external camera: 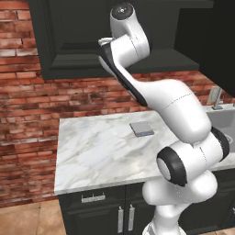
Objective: Pick the dish brush and dish brush from the cabinet and place them on the counter.
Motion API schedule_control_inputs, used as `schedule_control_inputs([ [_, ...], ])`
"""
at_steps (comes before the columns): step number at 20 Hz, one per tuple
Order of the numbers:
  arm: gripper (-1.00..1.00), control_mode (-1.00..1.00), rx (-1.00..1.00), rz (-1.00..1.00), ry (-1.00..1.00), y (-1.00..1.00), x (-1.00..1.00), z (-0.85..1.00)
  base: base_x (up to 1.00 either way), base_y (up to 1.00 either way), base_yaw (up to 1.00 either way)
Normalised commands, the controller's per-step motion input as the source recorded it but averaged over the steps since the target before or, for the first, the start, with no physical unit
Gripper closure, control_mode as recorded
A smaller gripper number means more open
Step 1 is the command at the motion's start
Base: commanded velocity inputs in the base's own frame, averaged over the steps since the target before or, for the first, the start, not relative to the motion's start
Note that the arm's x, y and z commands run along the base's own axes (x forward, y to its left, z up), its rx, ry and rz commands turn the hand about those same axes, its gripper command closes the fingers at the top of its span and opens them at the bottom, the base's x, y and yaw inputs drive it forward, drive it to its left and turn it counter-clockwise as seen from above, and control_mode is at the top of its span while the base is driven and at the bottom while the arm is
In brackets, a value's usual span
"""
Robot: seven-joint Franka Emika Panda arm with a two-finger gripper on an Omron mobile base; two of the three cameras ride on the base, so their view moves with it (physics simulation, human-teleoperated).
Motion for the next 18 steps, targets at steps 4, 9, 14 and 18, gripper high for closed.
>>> schedule_control_inputs([
  [4, 1.00, -1.00, -0.05, 0.00, -0.03, 0.14, -0.16, 0.02, 0.00, 0.00, 0.00],
  [9, 1.00, -1.00, -0.04, 0.00, -0.03, 0.18, -0.17, 0.04, 0.00, 0.00, 0.00],
  [14, 1.00, -1.00, 0.00, 0.00, -0.01, 0.20, -0.20, 0.00, 0.00, 0.00, 0.00],
  [18, 1.00, -1.00, 0.00, 0.00, -0.03, 0.15, -0.29, 0.00, 0.00, 0.00, 0.00],
])
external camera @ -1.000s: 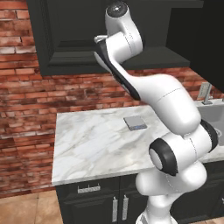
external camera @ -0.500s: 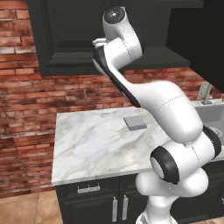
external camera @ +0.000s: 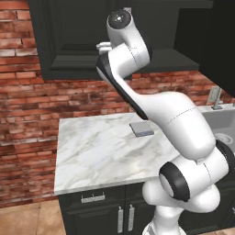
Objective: Pick the dish brush and dish brush from the cabinet and place them on the counter.
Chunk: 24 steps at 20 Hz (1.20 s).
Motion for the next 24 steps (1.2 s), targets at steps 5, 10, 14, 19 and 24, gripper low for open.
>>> schedule_control_inputs([
  [5, 1.00, -1.00, 0.00, 0.00, 0.00, 0.15, -0.35, -0.04, 0.00, 0.00, 0.00],
  [10, 1.00, -1.00, 0.00, 0.00, 0.00, 0.16, -0.30, -0.07, 0.00, 0.00, 0.00],
  [14, 1.00, -1.00, 0.00, 0.00, 0.00, 0.22, -0.23, -0.09, 0.00, 0.00, 0.00],
  [19, 1.00, -1.00, -0.01, 0.00, 0.01, 0.24, -0.23, -0.13, 0.00, 0.00, 0.00],
  [24, 1.00, -1.00, -0.02, 0.00, 0.01, 0.26, -0.29, -0.10, 0.00, 0.00, 0.00],
])
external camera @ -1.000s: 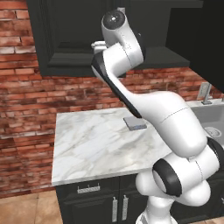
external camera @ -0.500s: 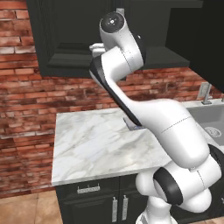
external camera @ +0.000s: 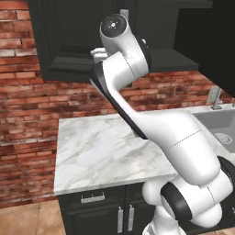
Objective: Pick the dish brush and dish brush from the cabinet and place them on the counter.
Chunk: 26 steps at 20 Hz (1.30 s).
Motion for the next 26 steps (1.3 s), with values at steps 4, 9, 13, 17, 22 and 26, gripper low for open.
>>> schedule_control_inputs([
  [4, 1.00, -1.00, -0.01, 0.00, 0.01, 0.26, -0.23, -0.05, 0.00, 0.00, 0.00],
  [9, 1.00, -1.00, 0.00, 0.00, 0.01, 0.26, -0.13, -0.09, 0.00, 0.00, 0.00],
  [13, 1.00, -1.00, 0.00, -0.02, 0.00, 0.32, -0.19, -0.12, 0.00, 0.00, 0.00],
  [17, 1.00, -1.00, 0.00, -0.03, -0.01, 0.40, -0.23, -0.13, 0.00, 0.00, 0.00],
  [22, 1.00, -1.00, -0.01, -0.05, -0.01, 0.45, -0.23, -0.10, 0.00, 0.00, 0.00],
  [26, 1.00, -1.00, -0.01, -0.04, 0.00, 0.45, -0.19, -0.10, 0.00, 0.00, 0.00],
])
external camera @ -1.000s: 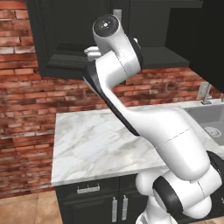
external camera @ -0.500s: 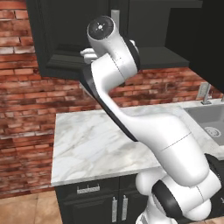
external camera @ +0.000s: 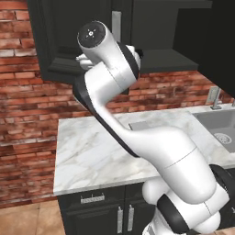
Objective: Pick the dish brush and dish brush from the cabinet and place them on the counter.
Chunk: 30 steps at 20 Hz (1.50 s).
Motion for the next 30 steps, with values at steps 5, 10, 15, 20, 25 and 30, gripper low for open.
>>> schedule_control_inputs([
  [5, 1.00, -1.00, -0.01, -0.04, 0.00, 0.44, -0.15, -0.12, 0.00, 0.00, 0.00],
  [10, 1.00, -1.00, 0.00, -0.03, 0.00, 0.43, -0.12, -0.12, 0.00, 0.00, 0.00],
  [15, 1.00, -1.00, 0.00, -0.03, 0.00, 0.41, -0.12, -0.12, 0.00, 0.00, 0.00],
  [20, 1.00, -1.00, 0.00, -0.03, 0.00, 0.39, -0.10, -0.12, 0.00, 0.00, 0.00],
  [25, 1.00, -1.00, 0.00, -0.02, 0.00, 0.35, -0.09, -0.12, 0.00, 0.00, 0.00],
  [30, -1.00, -1.00, 0.00, -0.01, 0.00, 0.12, -0.05, -0.05, 0.00, 0.00, 0.00],
])
